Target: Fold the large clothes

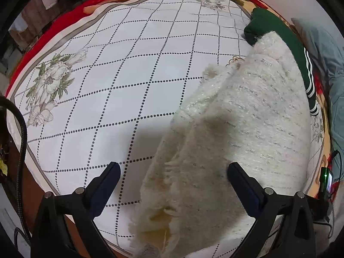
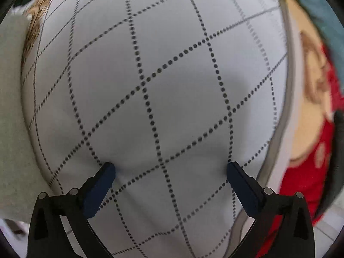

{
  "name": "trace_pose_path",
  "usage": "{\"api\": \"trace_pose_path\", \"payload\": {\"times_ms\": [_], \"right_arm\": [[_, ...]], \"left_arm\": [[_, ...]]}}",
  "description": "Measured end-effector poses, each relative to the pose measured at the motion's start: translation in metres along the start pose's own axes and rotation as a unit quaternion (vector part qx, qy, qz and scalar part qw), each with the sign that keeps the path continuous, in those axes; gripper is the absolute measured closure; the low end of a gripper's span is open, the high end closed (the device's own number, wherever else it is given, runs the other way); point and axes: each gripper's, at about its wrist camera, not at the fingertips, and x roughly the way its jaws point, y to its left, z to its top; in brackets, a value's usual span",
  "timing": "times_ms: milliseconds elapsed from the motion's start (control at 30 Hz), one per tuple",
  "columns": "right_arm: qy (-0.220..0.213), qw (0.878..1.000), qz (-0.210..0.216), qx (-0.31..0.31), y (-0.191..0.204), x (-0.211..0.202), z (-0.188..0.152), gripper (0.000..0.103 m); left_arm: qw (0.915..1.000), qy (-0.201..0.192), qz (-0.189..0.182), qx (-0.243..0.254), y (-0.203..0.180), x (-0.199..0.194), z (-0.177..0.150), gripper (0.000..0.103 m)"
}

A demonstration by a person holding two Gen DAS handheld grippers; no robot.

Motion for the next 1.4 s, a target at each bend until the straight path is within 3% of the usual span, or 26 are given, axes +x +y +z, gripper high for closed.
{"api": "trace_pose_path", "payload": {"times_ms": [100, 300, 367, 400, 433, 533, 633, 733, 867, 933, 1100, 1133, 1167, 1200, 1233, 1267, 1333, 1400], "right_arm": [[0.017, 1.0, 0.016, -0.006, -0.005, 0.004, 0.007, 0.0], [0.035, 0.999, 0.008, -0.003, -0.005, 0.009, 0.017, 0.0], [0.018, 1.0, 0.016, 0.002, -0.008, -0.001, 0.019, 0.006], [0.002, 0.999, 0.031, 0.007, -0.007, -0.011, 0.02, 0.014], [-0.013, 0.998, 0.059, 0.013, -0.007, -0.021, 0.018, 0.016], [-0.056, 0.987, 0.148, 0.036, 0.001, -0.055, 0.011, 0.016], [-0.07, 0.975, 0.208, 0.026, 0.018, -0.077, -0.006, 0.016], [-0.046, 0.968, 0.248, 0.004, 0.043, -0.082, -0.028, 0.016], [0.005, 0.958, 0.288, -0.014, 0.094, -0.056, -0.055, 0.016], [0.022, 0.952, 0.305, -0.007, 0.111, -0.038, -0.058, 0.02], [0.028, 0.944, 0.328, 0.032, 0.13, -0.004, -0.057, 0.036], [0.026, 0.941, 0.335, 0.041, 0.131, 0.002, -0.048, 0.036], [0.025, 0.939, 0.338, 0.047, 0.133, 0.005, -0.046, 0.037], [0.024, 0.937, 0.342, 0.057, 0.133, 0.006, -0.045, 0.038], [0.025, 0.936, 0.345, 0.063, 0.135, 0.008, -0.044, 0.04], [0.025, 0.936, 0.344, 0.067, 0.132, 0.009, -0.041, 0.042], [0.019, 0.934, 0.346, 0.083, 0.134, 0.011, -0.04, 0.056], [0.008, 0.934, 0.34, 0.104, 0.131, 0.013, -0.039, 0.067]], "left_arm": [[0.9999, 0.003, -0.009, -0.006, 0.002, 0.001, -0.001, 0.0], [0.9985, 0.015, -0.039, -0.035, 0.005, 0.012, 0.006, 0.002], [0.998, 0.02, -0.048, -0.036, 0.006, 0.015, 0.006, 0.002], [0.9976, 0.024, -0.052, -0.039, 0.007, 0.017, 0.007, 0.002], [0.9972, 0.025, -0.056, -0.043, 0.009, 0.017, 0.006, 0.002], [0.9963, 0.029, -0.063, -0.05, 0.012, 0.017, 0.006, 0.002], [0.9952, 0.039, -0.069, -0.059, 0.018, 0.015, 0.0, 0.003], [0.9922, 0.048, -0.075, -0.087, 0.028, 0.007, -0.009, 0.004], [0.9899, 0.023, -0.071, -0.12, 0.039, -0.021, -0.028, 0.004], [0.9846, 0.034, -0.092, -0.144, 0.046, -0.018, -0.037, 0.004], [0.9611, 0.068, -0.153, -0.22, 0.053, 0.018, -0.056, 0.005], [0.9595, 0.064, -0.16, -0.223, 0.052, 0.02, -0.057, 0.011], [0.9578, 0.052, -0.169, -0.226, 0.049, 0.022, -0.058, 0.034], [0.9558, 0.046, -0.182, -0.226, 0.045, 0.023, -0.058, 0.046], [0.9564, 0.041, -0.184, -0.224, 0.042, 0.022, -0.057, 0.068], [0.9587, 0.031, -0.18, -0.218, 0.038, 0.018, -0.054, 0.079], [0.9657, 0.004, -0.169, -0.197, 0.029, 0.002, -0.052, 0.087], [0.9668, -0.014, -0.17, -0.19, 0.022, -0.014, -0.053, 0.089]]}}
